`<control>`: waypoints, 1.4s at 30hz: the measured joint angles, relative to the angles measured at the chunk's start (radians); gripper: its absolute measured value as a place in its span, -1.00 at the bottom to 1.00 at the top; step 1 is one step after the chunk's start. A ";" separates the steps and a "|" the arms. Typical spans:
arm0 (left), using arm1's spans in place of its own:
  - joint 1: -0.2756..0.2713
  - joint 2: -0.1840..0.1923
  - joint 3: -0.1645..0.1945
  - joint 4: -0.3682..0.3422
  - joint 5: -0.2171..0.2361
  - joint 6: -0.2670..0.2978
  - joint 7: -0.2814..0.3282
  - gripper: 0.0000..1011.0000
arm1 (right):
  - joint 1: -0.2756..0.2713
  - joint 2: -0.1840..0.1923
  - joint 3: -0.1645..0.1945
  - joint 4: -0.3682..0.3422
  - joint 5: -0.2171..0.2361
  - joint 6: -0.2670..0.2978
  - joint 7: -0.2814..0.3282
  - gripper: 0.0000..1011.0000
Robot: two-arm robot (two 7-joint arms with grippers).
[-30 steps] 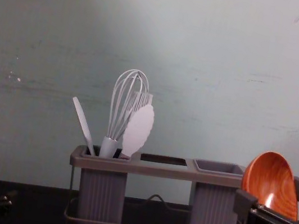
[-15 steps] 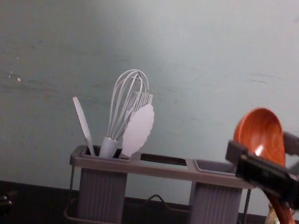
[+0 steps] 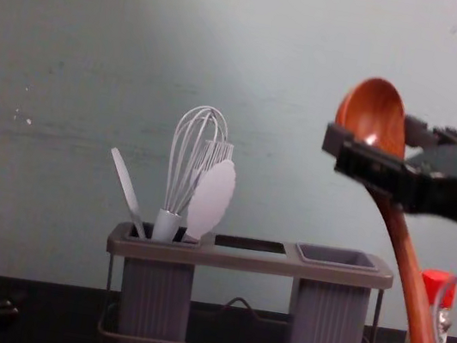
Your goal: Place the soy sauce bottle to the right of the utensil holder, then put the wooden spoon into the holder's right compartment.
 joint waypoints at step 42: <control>0.000 0.000 0.000 0.000 0.000 0.000 0.000 1.00 | 0.429 -0.076 -0.090 0.420 0.112 -0.140 -0.009 0.65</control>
